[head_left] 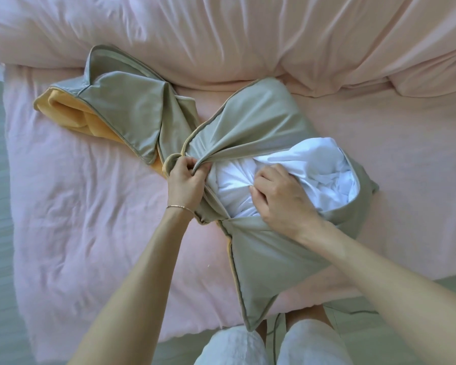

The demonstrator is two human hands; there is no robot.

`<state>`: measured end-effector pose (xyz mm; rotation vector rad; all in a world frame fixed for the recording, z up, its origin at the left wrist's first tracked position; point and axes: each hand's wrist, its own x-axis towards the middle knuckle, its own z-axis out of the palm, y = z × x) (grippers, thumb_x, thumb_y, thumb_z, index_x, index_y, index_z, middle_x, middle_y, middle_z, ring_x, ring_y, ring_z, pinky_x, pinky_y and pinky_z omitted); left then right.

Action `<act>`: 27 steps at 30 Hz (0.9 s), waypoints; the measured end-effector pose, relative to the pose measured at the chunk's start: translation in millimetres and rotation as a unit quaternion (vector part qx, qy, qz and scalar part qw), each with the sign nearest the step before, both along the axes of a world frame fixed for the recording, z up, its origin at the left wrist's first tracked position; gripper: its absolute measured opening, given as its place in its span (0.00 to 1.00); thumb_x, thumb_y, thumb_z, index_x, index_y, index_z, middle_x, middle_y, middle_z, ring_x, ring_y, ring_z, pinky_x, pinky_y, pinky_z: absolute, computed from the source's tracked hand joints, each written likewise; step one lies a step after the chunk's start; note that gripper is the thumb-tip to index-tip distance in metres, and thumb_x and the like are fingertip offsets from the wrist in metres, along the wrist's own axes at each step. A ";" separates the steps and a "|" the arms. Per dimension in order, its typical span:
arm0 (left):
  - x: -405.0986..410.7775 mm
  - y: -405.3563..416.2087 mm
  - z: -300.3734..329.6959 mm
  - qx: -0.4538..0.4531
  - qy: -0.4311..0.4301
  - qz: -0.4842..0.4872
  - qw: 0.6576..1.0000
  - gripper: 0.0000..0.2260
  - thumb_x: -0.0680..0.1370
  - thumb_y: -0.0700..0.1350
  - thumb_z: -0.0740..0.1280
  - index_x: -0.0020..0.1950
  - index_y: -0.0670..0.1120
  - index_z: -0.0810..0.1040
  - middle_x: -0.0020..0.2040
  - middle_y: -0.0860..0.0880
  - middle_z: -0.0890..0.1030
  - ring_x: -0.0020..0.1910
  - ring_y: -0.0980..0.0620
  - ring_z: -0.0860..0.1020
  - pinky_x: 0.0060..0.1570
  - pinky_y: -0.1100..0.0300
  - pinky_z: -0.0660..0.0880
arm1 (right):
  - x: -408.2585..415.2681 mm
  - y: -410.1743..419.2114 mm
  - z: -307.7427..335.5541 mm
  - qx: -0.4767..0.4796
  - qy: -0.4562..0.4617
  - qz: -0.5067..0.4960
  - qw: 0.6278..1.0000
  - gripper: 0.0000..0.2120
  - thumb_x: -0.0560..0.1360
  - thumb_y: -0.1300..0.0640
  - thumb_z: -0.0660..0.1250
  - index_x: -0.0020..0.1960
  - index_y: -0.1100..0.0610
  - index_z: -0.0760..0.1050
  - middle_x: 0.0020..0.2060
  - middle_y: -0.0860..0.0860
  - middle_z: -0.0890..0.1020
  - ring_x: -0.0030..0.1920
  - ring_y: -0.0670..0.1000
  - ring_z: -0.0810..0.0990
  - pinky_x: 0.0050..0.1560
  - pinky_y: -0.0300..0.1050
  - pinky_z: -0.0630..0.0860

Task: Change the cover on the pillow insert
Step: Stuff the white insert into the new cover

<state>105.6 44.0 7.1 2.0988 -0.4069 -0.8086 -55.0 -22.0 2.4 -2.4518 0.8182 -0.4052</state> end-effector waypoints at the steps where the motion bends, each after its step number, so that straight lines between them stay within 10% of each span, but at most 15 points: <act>1: 0.4 -1.5 0.2 -0.021 0.046 0.002 0.999 0.10 0.76 0.43 0.67 0.36 0.47 0.70 0.31 0.52 0.68 0.32 0.55 0.67 0.38 0.60 0.66 | -1.9 -1.1 -1.0 0.004 -0.003 -0.009 1.000 0.14 0.73 0.56 0.55 0.34 0.61 0.73 0.36 0.55 0.77 0.39 0.57 0.74 0.38 0.50 0.75; 8: 4.9 -20.4 1.8 -0.076 0.203 0.022 0.976 0.10 0.77 0.38 0.65 0.35 0.44 0.70 0.34 0.47 0.69 0.33 0.53 0.69 0.35 0.62 0.68 | 21.4 5.5 11.3 -0.123 -0.046 -0.005 0.991 0.16 0.68 0.58 0.59 0.53 0.60 0.76 0.49 0.56 0.80 0.48 0.57 0.73 0.43 0.51 0.67; 18: 7.2 -15.5 3.3 -0.119 0.266 -0.019 0.956 0.07 0.76 0.34 0.63 0.38 0.42 0.72 0.35 0.47 0.73 0.33 0.55 0.74 0.35 0.64 0.73 | 45.2 -9.2 -13.6 -0.145 0.134 0.058 0.979 0.10 0.66 0.52 0.70 0.30 0.55 0.74 0.26 0.50 0.78 0.32 0.55 0.77 0.34 0.44 0.72; 27: 14.9 -25.0 10.8 -0.094 0.212 -0.023 0.972 0.09 0.72 0.33 0.67 0.34 0.42 0.72 0.32 0.47 0.71 0.32 0.54 0.71 0.34 0.65 0.70 | 18.2 -24.2 -1.8 -0.122 0.033 0.196 0.972 0.12 0.71 0.56 0.55 0.29 0.53 0.60 0.21 0.50 0.68 0.28 0.52 0.62 0.31 0.42 0.60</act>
